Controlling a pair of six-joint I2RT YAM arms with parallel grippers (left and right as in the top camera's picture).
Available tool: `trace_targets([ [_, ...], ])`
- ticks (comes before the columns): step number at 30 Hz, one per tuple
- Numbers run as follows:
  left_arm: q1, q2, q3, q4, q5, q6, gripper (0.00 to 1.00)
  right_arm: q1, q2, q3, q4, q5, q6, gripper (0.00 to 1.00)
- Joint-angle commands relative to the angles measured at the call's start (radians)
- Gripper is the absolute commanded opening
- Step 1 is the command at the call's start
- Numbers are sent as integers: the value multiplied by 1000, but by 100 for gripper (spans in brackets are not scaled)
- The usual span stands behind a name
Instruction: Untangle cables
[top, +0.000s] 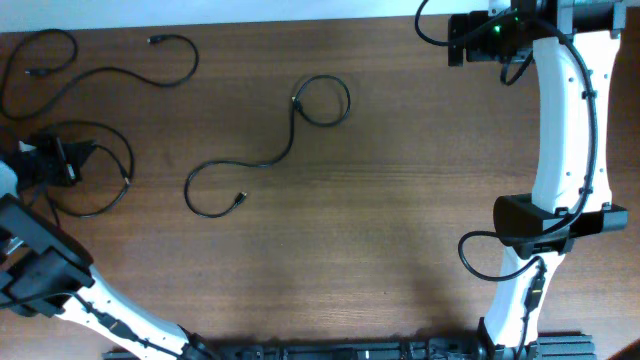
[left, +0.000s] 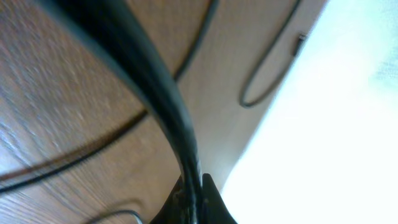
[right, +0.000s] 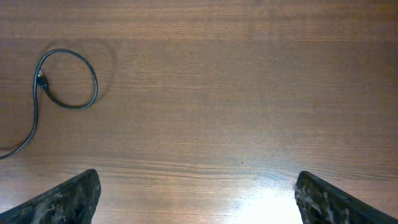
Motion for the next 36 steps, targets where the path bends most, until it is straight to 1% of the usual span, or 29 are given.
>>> trace_targets([
  [1, 21, -1, 16, -1, 135, -65, 10, 0, 5, -1, -6, -2, -7, 98],
  [2, 20, -1, 16, -1, 136, -65, 10, 0, 5, -1, -6, -2, -7, 98],
  [3, 20, -1, 16, -1, 136, -66, 13, 0, 5, -1, -6, -2, -7, 97],
  [4, 18, -1, 16, -1, 136, -66, 24, 0, 5, -1, -6, -2, -7, 98],
  [5, 16, -1, 16, -1, 136, -65, 36, 0, 5, -1, -6, -2, -7, 98],
  [6, 14, -1, 16, -1, 136, -62, 57, 0, 5, -1, -6, -2, -7, 98],
  [7, 12, -1, 16, 0, 136, -47, 73, 0, 5, -1, -6, -2, -7, 97],
  [8, 11, -1, 16, 0, 136, -46, 95, 0, 5, -1, -6, -2, -7, 98],
  [9, 9, -1, 16, 0, 136, -46, 99, 0, 5, -1, -6, -2, -7, 98],
  [13, 9, -7, 17, 0, 137, -47, 99, 0, 5, -1, -6, -2, -7, 97],
  [16, 9, -59, 19, 5, 129, -45, 99, 0, 5, -1, -6, -2, -7, 98],
  [17, 9, -86, 24, 11, 103, -43, 99, 0, 5, -1, -6, -2, -7, 98],
  [19, 6, -158, 42, 10, -21, -37, 99, 0, 5, -1, -6, -2, -7, 98],
  [23, -28, -318, 62, 10, -373, 65, 100, 0, 5, -1, -6, -2, -7, 98],
  [25, -50, -356, 62, 10, -525, 98, 96, 0, 5, -1, -6, -2, -7, 97],
  [26, -65, -361, 62, 10, -619, 112, 88, 0, 5, -1, -6, -2, -7, 97],
  [27, -77, -360, 61, 10, -695, 119, 71, 0, 5, -1, -6, -2, -7, 98],
  [28, -92, -352, 60, 10, -782, 119, 57, 0, 5, -1, -6, -2, -7, 97],
  [29, -106, -344, 59, 10, -850, 119, 37, 0, 5, -1, -6, -2, -7, 98],
  [30, -119, -330, 58, 10, -901, 119, 21, 0, 5, -1, -6, -2, -7, 98],
  [32, -133, -294, 58, 12, -966, 119, 1, 0, 5, -1, -6, -2, -7, 97],
  [35, -134, -227, 58, 29, -1012, 120, 0, 0, 5, -1, -6, -2, -7, 98],
  [36, -134, -192, 58, 52, -1017, 171, 0, 0, 5, -1, -6, -2, -7, 97],
])
